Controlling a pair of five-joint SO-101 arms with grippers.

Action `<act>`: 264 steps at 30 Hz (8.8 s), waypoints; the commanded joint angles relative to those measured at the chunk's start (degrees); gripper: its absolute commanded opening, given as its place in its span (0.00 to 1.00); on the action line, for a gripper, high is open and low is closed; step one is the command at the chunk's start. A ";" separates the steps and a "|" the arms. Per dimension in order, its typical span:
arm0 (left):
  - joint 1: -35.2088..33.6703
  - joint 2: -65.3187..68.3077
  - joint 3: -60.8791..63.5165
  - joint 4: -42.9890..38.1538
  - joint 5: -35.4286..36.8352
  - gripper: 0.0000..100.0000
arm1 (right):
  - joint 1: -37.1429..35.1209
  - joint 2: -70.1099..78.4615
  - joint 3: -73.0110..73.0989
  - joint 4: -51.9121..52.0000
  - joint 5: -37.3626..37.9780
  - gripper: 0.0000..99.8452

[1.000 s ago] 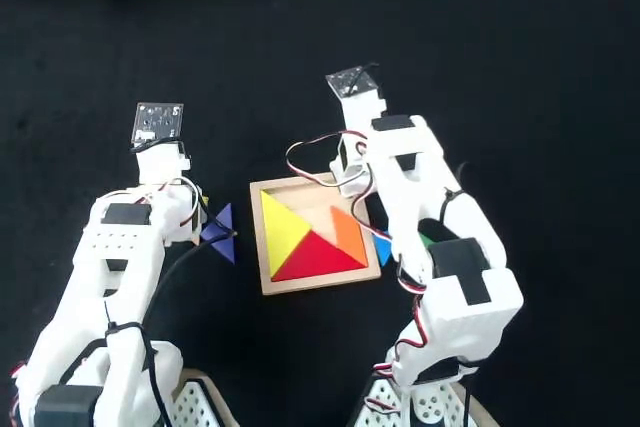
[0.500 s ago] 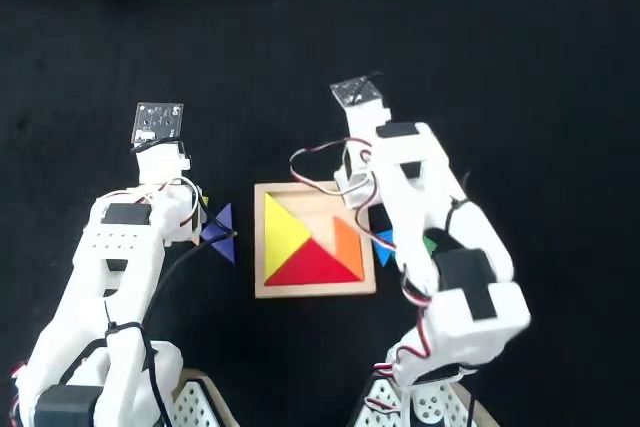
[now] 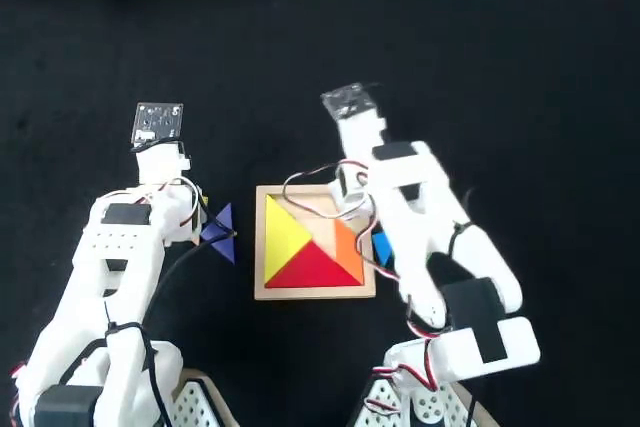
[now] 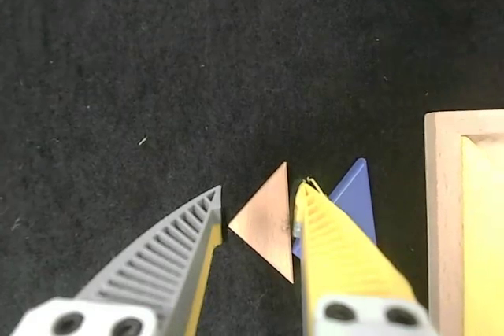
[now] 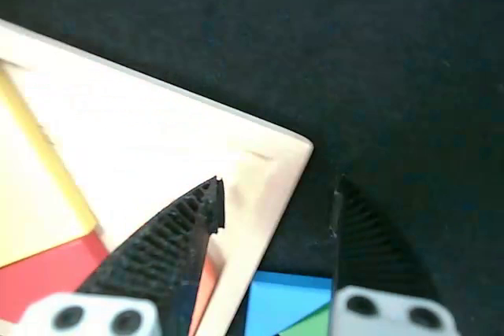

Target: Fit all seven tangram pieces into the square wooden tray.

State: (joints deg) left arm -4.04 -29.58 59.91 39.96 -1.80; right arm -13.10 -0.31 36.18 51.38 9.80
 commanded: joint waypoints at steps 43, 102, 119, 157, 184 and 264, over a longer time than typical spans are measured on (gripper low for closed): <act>-37.85 -0.18 4.26 -1.85 2.64 0.08 | -29.10 38.29 -56.22 21.36 8.97 0.01; -39.60 -0.62 4.18 -1.85 4.48 0.08 | -29.63 13.85 -19.65 -8.18 17.93 0.01; -39.52 -0.62 4.18 -1.85 4.57 0.08 | -30.24 19.56 -42.51 17.49 21.89 0.25; -39.43 -0.26 3.91 -1.93 4.48 0.08 | -31.03 39.78 -56.48 21.36 35.78 0.26; -39.43 -0.18 3.82 -1.93 4.48 0.08 | -26.73 34.07 -72.22 40.09 30.42 0.19; -38.20 -0.18 3.91 -1.93 4.22 0.08 | -34.90 34.33 -52.35 27.43 -6.42 0.27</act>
State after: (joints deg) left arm -42.99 -29.58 64.66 38.99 2.24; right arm -48.18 35.74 -15.78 79.25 3.56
